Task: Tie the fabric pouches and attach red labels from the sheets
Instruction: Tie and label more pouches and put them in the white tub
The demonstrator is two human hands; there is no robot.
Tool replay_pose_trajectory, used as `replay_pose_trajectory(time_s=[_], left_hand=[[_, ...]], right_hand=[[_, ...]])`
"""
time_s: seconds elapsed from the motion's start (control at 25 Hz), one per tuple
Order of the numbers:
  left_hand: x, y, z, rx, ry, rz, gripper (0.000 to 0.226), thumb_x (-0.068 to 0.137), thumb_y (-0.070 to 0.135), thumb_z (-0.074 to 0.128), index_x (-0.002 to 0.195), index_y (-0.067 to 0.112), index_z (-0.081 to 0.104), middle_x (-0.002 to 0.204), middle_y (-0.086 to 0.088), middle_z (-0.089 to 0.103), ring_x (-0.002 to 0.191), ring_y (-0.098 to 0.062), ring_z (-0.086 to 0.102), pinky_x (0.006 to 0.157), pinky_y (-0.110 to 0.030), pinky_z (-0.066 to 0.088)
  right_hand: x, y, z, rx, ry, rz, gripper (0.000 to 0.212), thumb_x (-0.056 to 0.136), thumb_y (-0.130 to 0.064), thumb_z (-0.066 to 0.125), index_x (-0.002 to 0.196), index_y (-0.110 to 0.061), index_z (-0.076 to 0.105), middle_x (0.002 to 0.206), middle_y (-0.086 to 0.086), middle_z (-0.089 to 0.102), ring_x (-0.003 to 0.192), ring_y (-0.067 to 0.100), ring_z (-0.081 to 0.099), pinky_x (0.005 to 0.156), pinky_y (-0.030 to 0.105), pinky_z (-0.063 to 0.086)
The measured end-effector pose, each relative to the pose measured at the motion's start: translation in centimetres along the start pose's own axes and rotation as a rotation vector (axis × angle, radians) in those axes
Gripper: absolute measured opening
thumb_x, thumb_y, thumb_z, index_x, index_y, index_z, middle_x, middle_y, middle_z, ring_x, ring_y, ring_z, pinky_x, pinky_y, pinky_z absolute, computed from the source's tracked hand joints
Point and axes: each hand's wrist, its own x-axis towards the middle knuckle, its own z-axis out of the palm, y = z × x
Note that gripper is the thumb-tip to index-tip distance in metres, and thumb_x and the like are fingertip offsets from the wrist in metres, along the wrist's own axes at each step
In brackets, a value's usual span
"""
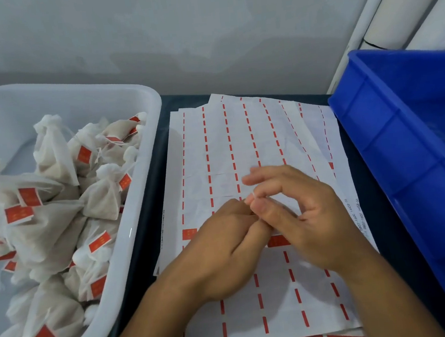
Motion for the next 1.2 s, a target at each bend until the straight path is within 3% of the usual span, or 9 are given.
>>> replay_pose_trajectory(time_s=[0.12, 0.24, 0.4, 0.56, 0.64, 0.72, 0.8, 1.04, 1.2], left_hand=[[-0.2, 0.3, -0.1, -0.135, 0.021, -0.043, 0.048, 0.107, 0.042, 0.027, 0.096, 0.025, 0.070, 0.099, 0.003, 0.070, 0.096, -0.014, 0.064, 0.085, -0.031, 0.052], [-0.3, 0.5, -0.3, -0.156, 0.105, -0.115, 0.041, 0.096, 0.045, 0.031, 0.066, 0.028, 0.053, 0.076, 0.001, 0.060, 0.073, -0.013, 0.057, 0.067, -0.026, 0.049], [-0.2, 0.3, -0.6, -0.202, 0.108, -0.165, 0.046, 0.096, 0.041, 0.031, 0.055, 0.031, 0.049, 0.066, 0.007, 0.056, 0.067, -0.007, 0.052, 0.068, -0.023, 0.045], [-0.2, 0.3, -0.8, -0.307, 0.135, -0.214, 0.052, 0.097, 0.042, 0.033, 0.057, 0.020, 0.058, 0.063, 0.007, 0.058, 0.062, -0.002, 0.051, 0.067, -0.013, 0.043], [-0.1, 0.2, -1.0, -0.314, 0.133, -0.252, 0.056, 0.103, 0.041, 0.034, 0.068, 0.016, 0.070, 0.072, 0.006, 0.069, 0.072, -0.003, 0.061, 0.075, -0.011, 0.044], [-0.1, 0.2, -1.1, -0.346, 0.148, -0.295, 0.051, 0.104, 0.039, 0.035, 0.079, 0.028, 0.078, 0.080, 0.010, 0.075, 0.087, 0.003, 0.067, 0.081, -0.014, 0.044], [0.1, 0.2, -1.2, -0.394, 0.152, -0.316, 0.049, 0.097, 0.042, 0.036, 0.077, 0.033, 0.079, 0.083, 0.006, 0.077, 0.092, -0.002, 0.069, 0.087, -0.025, 0.046], [0.1, 0.3, -1.2, -0.404, 0.206, -0.396, 0.046, 0.101, 0.036, 0.039, 0.080, 0.038, 0.080, 0.079, 0.009, 0.077, 0.080, 0.002, 0.068, 0.078, -0.028, 0.044], [0.2, -0.5, -0.8, -0.480, 0.258, -0.487, 0.039, 0.090, 0.054, 0.043, 0.083, 0.038, 0.078, 0.081, 0.010, 0.077, 0.078, 0.001, 0.071, 0.079, -0.034, 0.051]], right_hand=[[0.0, 0.0, 0.0, 0.133, -0.012, 0.111, 0.018, 0.100, -0.037, 0.059, 0.110, -0.024, 0.067, 0.108, -0.010, 0.075, 0.107, 0.015, 0.072, 0.090, 0.021, 0.056], [0.0, 0.1, 0.1, 0.130, -0.003, 0.123, 0.020, 0.099, -0.042, 0.059, 0.113, -0.028, 0.060, 0.103, -0.011, 0.074, 0.106, 0.018, 0.071, 0.092, 0.026, 0.056], [-0.1, 0.0, 0.0, 0.096, 0.018, 0.099, 0.014, 0.095, -0.040, 0.064, 0.104, -0.029, 0.060, 0.095, -0.011, 0.069, 0.097, 0.022, 0.069, 0.084, 0.030, 0.059], [-0.2, 0.0, -0.5, 0.082, -0.012, 0.083, 0.011, 0.092, -0.037, 0.067, 0.098, -0.029, 0.062, 0.091, -0.009, 0.067, 0.091, 0.023, 0.068, 0.079, 0.028, 0.057], [-0.3, -0.1, -0.9, 0.072, -0.023, 0.071, 0.009, 0.091, -0.035, 0.068, 0.096, -0.031, 0.062, 0.092, -0.011, 0.067, 0.093, 0.022, 0.069, 0.079, 0.026, 0.057], [-0.3, 0.0, -1.2, 0.067, -0.045, 0.055, 0.008, 0.091, -0.032, 0.069, 0.096, -0.029, 0.065, 0.094, -0.011, 0.068, 0.095, 0.023, 0.069, 0.081, 0.029, 0.059], [-0.3, 0.0, -1.4, 0.008, -0.085, 0.014, 0.007, 0.091, -0.029, 0.070, 0.098, -0.027, 0.070, 0.097, -0.011, 0.068, 0.098, 0.024, 0.069, 0.083, 0.031, 0.058], [-0.4, -0.2, -1.5, -0.154, -0.108, -0.057, 0.020, 0.092, -0.025, 0.072, 0.111, -0.030, 0.077, 0.102, -0.016, 0.067, 0.098, 0.010, 0.068, 0.079, 0.015, 0.054], [-0.7, -0.1, -1.4, -0.218, -0.137, -0.079, 0.032, 0.090, -0.023, 0.074, 0.121, -0.027, 0.075, 0.104, -0.016, 0.064, 0.096, 0.008, 0.066, 0.079, 0.012, 0.052]])
